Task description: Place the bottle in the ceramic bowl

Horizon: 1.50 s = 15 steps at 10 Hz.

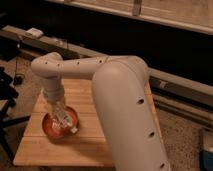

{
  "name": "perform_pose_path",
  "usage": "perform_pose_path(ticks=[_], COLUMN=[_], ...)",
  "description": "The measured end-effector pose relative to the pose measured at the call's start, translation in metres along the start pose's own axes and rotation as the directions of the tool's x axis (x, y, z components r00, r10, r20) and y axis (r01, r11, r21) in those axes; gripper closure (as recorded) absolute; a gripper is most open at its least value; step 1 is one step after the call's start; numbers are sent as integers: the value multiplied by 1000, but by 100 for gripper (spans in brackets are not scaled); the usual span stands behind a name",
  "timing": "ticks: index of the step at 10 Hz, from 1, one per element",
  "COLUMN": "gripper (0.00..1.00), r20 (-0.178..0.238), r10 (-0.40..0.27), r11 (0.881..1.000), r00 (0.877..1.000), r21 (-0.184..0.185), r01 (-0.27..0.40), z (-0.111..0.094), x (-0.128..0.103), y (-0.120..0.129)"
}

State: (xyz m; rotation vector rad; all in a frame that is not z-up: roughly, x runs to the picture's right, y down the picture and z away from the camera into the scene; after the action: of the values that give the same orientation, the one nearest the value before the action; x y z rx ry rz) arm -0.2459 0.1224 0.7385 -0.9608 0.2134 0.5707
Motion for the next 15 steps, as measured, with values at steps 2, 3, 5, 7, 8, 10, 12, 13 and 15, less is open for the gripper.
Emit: perform_pose_path(ticks=[2, 3, 5, 7, 8, 10, 12, 13, 15], gripper=[49, 39, 21, 20, 20, 20, 20, 20, 20], r20=[21, 32, 53, 80, 80, 80, 80, 80, 79], r10=[-24, -36, -57, -54, -54, -56, -54, -55, -57], r11=[1000, 999, 997, 997, 997, 997, 997, 997, 997], r00=[1000, 999, 997, 995, 995, 995, 995, 995, 995], r21=[-19, -27, -44, -55, -56, -56, -56, -56, -56], r01=[24, 37, 59, 58, 59, 61, 59, 60, 61], z=[7, 11, 15, 15, 15, 16, 16, 16, 16], x=[0, -1, -3, -2, -2, -3, -2, -3, -3], y=[0, 1, 3, 1, 1, 2, 1, 1, 2])
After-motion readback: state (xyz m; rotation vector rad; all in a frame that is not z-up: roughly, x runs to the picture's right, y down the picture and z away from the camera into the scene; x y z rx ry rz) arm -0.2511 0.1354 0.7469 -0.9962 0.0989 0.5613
